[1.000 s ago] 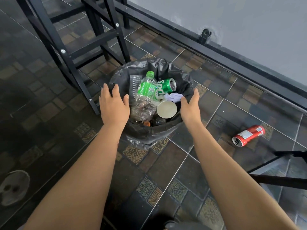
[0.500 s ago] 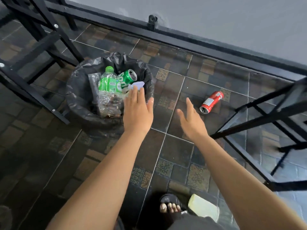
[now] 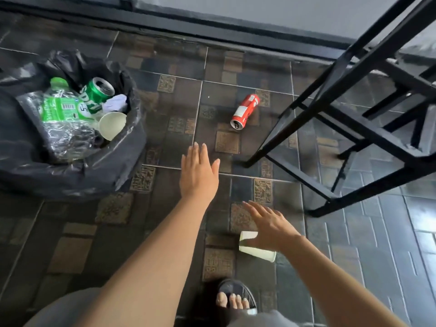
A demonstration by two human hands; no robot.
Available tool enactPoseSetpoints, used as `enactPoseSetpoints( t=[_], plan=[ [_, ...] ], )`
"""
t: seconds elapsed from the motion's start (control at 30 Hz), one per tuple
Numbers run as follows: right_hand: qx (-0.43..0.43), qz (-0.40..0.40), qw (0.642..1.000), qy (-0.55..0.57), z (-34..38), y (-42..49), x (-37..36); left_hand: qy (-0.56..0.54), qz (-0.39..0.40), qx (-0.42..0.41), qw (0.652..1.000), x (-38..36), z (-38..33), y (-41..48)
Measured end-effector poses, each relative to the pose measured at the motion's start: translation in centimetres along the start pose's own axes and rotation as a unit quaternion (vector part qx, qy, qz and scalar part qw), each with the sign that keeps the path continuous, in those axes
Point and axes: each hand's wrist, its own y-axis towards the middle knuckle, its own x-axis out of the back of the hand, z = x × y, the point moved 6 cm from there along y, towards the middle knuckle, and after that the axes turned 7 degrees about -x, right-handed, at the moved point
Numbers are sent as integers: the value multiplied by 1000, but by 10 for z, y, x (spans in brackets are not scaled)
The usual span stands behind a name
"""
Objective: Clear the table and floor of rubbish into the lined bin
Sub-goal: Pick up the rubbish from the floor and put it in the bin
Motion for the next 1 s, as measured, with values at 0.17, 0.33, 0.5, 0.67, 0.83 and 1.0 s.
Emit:
enactPoseSetpoints(
  t=[0.17,0.33,0.5,0.67,0.83,1.0],
  plan=[
    [-3,31,996,-81,-16,-6,-51,-2,55,12,998,-40,3,-17],
    [-23,26,997,-70,-18,11,-51,-3,73,19,997,-54,10,-16],
    [-49,-79,995,38,-17,48,-7,25,77,-10,997,-57,3,9],
    [-57,-137,985,84,-9,93,37,54,61,-39,996,-58,-16,61],
    [-28,-137,984,107,4,121,43,38,61,-31,997,-68,-41,118],
    [-45,-177,977,109,13,151,48,35,30,-59,997,-76,-53,164]
  ],
)
